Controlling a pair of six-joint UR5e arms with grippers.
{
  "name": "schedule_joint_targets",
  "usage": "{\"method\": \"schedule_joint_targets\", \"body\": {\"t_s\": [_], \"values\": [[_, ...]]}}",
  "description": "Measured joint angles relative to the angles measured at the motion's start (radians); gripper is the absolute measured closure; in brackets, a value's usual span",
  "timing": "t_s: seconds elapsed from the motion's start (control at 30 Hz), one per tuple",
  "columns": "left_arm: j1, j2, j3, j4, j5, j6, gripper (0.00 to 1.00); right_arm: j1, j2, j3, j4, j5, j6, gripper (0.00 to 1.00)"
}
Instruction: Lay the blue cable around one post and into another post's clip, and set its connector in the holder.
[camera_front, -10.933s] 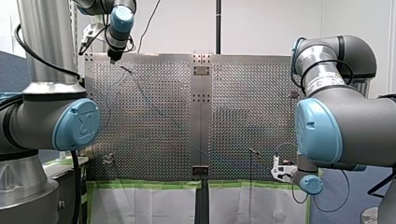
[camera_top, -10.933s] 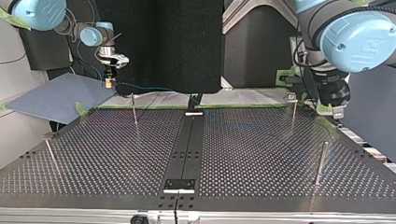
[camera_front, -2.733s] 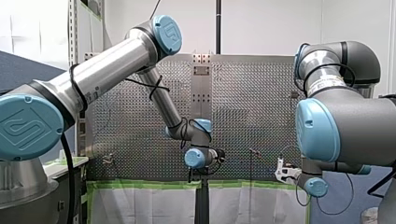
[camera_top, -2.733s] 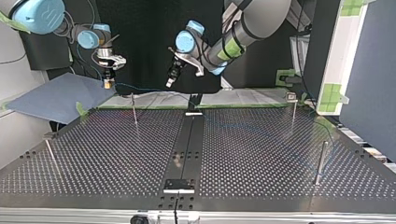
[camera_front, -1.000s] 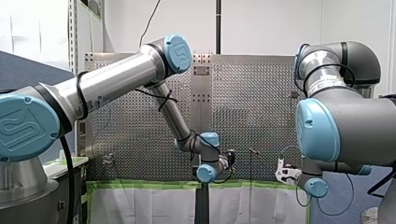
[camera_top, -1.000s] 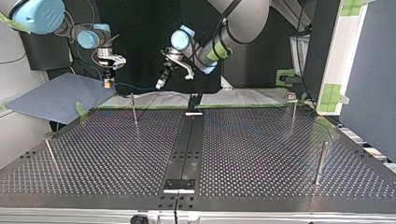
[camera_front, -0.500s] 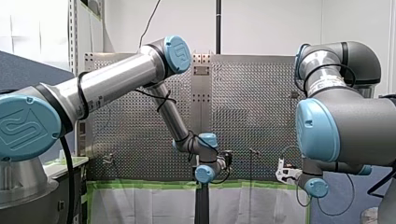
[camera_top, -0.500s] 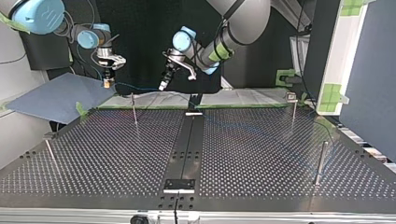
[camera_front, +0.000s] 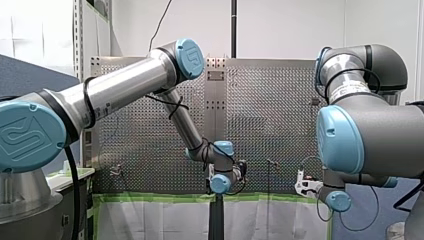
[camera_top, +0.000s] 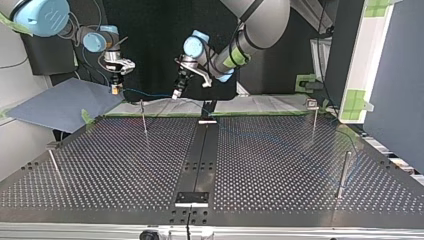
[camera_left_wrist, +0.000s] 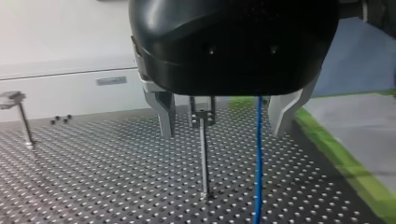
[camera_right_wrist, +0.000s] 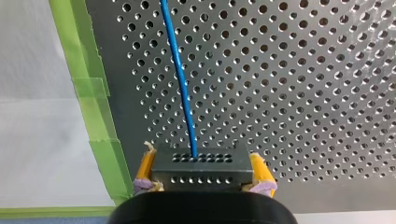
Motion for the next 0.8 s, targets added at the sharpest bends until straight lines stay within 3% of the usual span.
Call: {"method": "schedule_joint_targets", "body": {"t_s": [0.33,0.47,0.6,0.8], "values": [[0.006,0.000,0.005,-0.009,-0.006,0.006,0.00,0.001,0.001,0.000,0.000,-0.001,-0.001,1.00],[0.009,-0.007,0.019,-0.013,-0.029,0.009,0.00,0.002,0.001,0.000,0.000,-0.002,-0.001,1.00],[0.012,-0.036,0.052,-0.041,-0.064,0.037,0.00,0.002,0.001,0.000,0.001,-0.003,-0.002,1.00],[0.015,-0.050,0.097,-0.091,-0.080,0.059,0.00,0.002,0.002,0.000,0.004,-0.003,-0.003,1.00]]}}
